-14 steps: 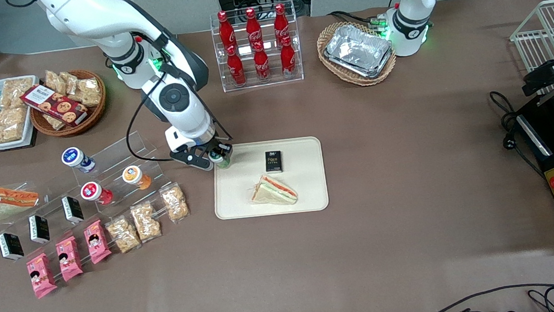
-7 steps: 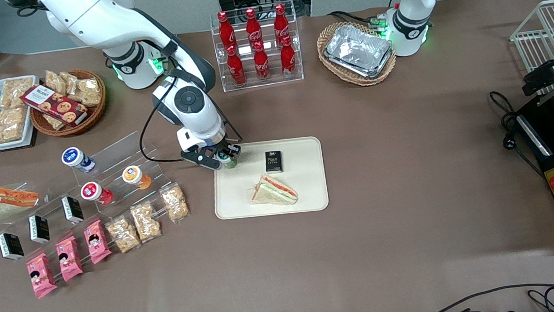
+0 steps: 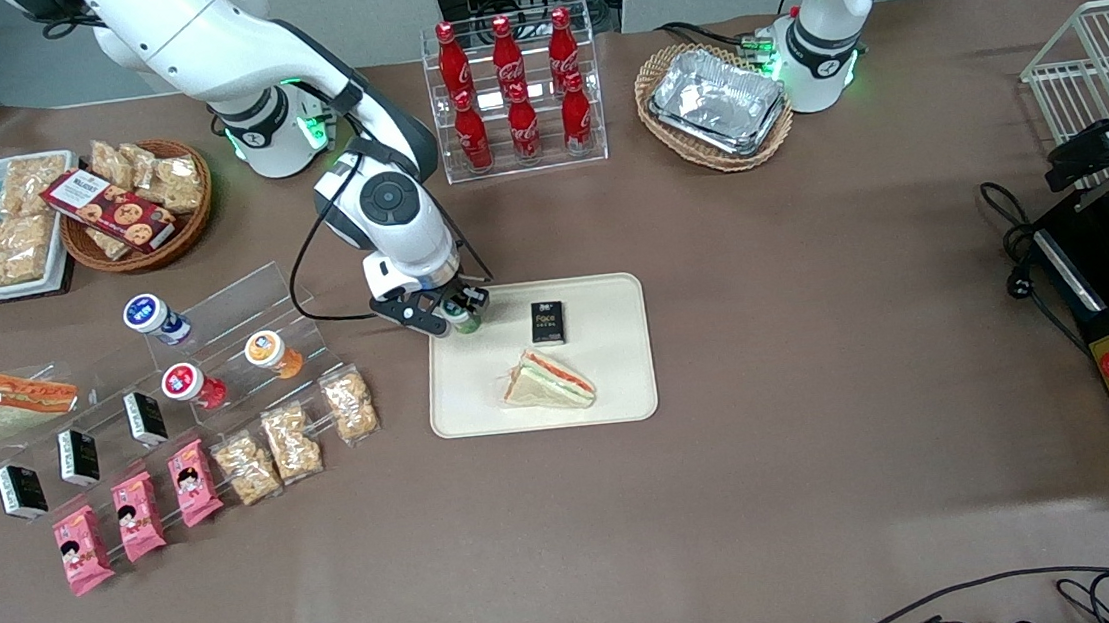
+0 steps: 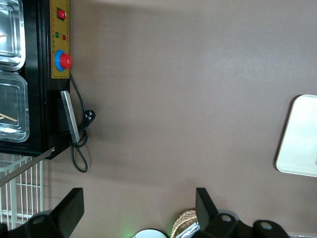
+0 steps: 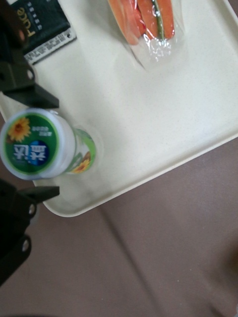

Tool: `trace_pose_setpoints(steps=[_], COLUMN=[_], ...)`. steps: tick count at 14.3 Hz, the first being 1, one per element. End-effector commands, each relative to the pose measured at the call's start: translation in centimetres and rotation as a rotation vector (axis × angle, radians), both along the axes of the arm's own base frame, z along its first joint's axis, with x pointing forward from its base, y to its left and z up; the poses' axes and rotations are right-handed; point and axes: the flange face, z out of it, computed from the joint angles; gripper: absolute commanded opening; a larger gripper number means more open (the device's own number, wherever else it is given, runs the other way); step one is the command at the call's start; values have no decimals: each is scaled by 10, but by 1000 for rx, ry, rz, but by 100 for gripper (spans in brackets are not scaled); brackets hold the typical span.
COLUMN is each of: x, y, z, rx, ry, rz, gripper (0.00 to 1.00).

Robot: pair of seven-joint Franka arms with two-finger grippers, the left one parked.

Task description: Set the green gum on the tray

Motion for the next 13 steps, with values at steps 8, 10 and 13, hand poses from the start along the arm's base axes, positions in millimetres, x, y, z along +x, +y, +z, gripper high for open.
trace_pose_setpoints(steps=[8,10,13], x=[47,62,81], y=[-32,-43,-68], z=[74,105,144], rx=[-46,-74,-30], ry=[-86,-49,5], rz=[-5,2,5], gripper=[99,99,99])
